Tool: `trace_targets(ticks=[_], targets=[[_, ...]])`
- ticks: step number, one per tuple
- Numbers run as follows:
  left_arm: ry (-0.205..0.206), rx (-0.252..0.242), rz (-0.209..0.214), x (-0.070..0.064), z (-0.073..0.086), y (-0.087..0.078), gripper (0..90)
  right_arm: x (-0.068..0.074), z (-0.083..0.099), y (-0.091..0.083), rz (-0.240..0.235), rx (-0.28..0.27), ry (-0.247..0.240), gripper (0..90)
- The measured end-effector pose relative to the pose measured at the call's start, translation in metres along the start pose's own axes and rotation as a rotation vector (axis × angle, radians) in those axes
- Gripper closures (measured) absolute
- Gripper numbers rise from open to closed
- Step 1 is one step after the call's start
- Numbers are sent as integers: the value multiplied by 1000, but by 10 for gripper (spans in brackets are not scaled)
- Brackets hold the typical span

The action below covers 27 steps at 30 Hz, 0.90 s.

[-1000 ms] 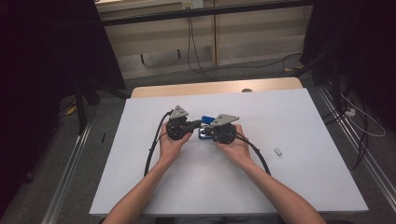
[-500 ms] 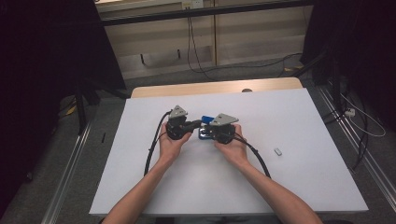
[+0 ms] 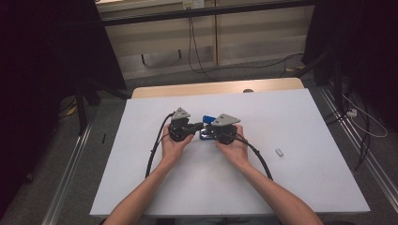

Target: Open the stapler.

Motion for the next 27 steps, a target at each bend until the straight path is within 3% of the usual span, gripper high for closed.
trace_targets(ticks=[5, 27], targets=[[20, -2, -20, 4, 0, 2, 900, 0, 1, 0, 4, 4, 1, 900], [35, 11, -23, 3, 4, 6, 900, -4, -1, -1, 22, -5, 5, 900]])
Point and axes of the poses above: each handheld gripper's, and its own axes: y roughly forward along the jaws, z roughly out of its underside, x roughly to its left, the point moved 9 cm from there along y, roughly forward along the jaws, and after that the axes turned 5 degrees about z, right-handed, at the moved point
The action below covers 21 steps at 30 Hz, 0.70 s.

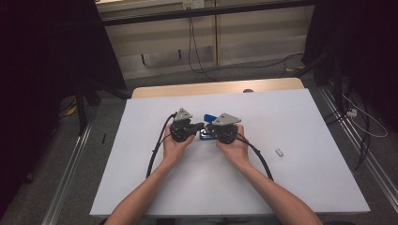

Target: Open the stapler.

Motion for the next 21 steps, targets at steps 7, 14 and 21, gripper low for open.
trace_targets(ticks=[7, 14, 21], targets=[[6, 5, 3, 0, 1, 1, 900, 3, -4, 2, 41, -27, -12, 900], [3, 14, 3, 1, 4, 2, 900, 3, -6, 3, 49, -30, 13, 900], [11, 25, 3, 2, 5, 2, 900, 1, -8, 1, 57, -37, 20, 900]])
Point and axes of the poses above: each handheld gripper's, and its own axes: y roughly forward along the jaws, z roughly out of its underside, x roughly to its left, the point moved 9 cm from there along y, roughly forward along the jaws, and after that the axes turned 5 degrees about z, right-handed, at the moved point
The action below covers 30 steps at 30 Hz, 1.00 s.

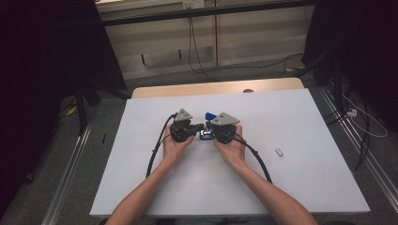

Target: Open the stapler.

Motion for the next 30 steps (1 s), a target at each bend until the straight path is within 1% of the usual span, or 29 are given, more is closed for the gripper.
trace_targets(ticks=[1, 2, 6, 12, 15, 22, 25, 28, 29, 30], targets=[[-6, -3, 0, -1, 0, 0, 900, 0, 0, 0, 3, -1, 2, 900], [-1, -2, 1, 0, 0, 0, 900, -1, -1, -1, 5, -3, 4, 900], [-6, -8, 10, 0, 0, 0, 900, -2, -2, -1, 9, -4, 6, 900], [8, 1, -2, 0, 0, 0, 900, -5, -3, -3, 18, -10, 2, 900], [6, -5, 5, 0, 0, 0, 900, -7, -4, -4, 21, -14, 6, 900], [20, 1, -5, 0, 0, 0, 900, -8, -5, -5, 32, -13, 2, 900], [21, -4, 0, 0, 0, 0, 900, -9, -6, -6, 35, -18, 3, 900], [19, -6, 4, 1, 0, 0, 900, -11, -6, -7, 40, -19, 8, 900], [19, -5, 3, 1, 0, 0, 900, -11, -6, -7, 35, -21, 12, 900], [17, -5, 4, 1, 0, 0, 900, -12, -7, -7, 42, -21, 9, 900]])
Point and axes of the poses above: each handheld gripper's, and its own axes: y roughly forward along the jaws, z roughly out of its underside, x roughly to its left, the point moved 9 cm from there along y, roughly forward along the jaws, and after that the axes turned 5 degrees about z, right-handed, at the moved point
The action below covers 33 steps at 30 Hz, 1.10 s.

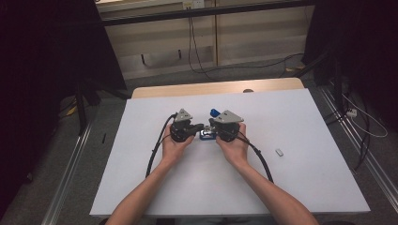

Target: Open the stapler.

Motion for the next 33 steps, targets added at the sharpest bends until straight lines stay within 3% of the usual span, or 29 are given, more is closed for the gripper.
trace_targets(ticks=[33], targets=[[20, -10, -6, 1, 1, -1, 900, 0, 0, 0, 15, -10, 16, 900]])
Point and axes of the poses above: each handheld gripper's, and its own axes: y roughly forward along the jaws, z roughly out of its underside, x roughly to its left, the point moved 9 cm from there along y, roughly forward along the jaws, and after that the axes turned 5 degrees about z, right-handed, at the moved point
